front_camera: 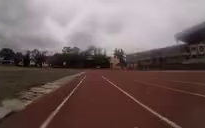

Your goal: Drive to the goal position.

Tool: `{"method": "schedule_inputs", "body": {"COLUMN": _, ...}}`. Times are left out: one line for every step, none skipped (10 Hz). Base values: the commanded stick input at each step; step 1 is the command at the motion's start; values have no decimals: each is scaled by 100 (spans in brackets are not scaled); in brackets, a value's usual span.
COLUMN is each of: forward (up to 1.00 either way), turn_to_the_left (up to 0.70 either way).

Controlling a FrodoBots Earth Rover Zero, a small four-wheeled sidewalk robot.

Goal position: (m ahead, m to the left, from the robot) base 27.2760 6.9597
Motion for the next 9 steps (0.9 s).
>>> {"method": "schedule_inputs", "body": {"forward": 100, "turn_to_the_left": 14}}
{"method": "schedule_inputs", "body": {"forward": 100, "turn_to_the_left": 1}}
{"method": "schedule_inputs", "body": {"forward": 100, "turn_to_the_left": 0}}
{"method": "schedule_inputs", "body": {"forward": 100, "turn_to_the_left": 1}}
{"method": "schedule_inputs", "body": {"forward": 100, "turn_to_the_left": 4}}
{"method": "schedule_inputs", "body": {"forward": 100, "turn_to_the_left": 13}}
{"method": "schedule_inputs", "body": {"forward": 100, "turn_to_the_left": 31}}
{"method": "schedule_inputs", "body": {"forward": 100, "turn_to_the_left": 11}}
{"method": "schedule_inputs", "body": {"forward": 100, "turn_to_the_left": 1}}
